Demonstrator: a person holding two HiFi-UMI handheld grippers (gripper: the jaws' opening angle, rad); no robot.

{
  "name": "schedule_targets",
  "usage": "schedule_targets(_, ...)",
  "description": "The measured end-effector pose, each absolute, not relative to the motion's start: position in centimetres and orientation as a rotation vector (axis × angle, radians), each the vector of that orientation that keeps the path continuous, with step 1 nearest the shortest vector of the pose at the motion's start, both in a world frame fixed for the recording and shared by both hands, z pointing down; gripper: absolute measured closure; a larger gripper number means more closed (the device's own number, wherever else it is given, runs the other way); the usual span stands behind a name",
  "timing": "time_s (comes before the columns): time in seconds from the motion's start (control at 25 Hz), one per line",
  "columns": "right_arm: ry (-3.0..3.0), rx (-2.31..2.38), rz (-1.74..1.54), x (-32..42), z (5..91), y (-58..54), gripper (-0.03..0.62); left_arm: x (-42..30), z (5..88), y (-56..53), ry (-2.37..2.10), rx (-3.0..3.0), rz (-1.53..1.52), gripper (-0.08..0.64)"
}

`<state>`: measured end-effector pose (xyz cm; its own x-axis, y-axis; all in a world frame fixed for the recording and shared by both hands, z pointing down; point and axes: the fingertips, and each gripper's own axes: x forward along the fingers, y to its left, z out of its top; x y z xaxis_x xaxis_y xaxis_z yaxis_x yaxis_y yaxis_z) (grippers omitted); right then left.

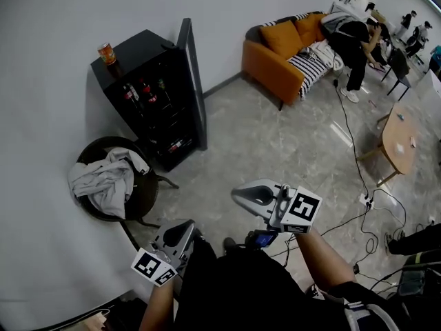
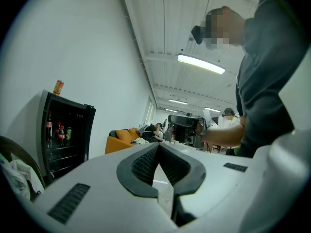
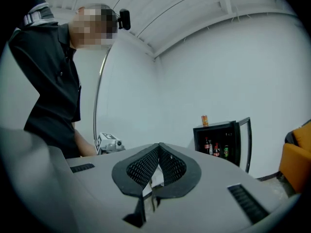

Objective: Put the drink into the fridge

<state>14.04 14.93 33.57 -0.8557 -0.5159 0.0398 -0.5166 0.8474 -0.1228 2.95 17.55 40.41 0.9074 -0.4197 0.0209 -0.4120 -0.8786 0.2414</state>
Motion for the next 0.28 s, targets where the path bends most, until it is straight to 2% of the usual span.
schedule_targets(0.28, -2.831, 0.917, 0.007, 17.3, 33.6, 12.3, 0.569, 3.9, 40.4, 15.6, -0.677, 2.8, -0.145, 0.549)
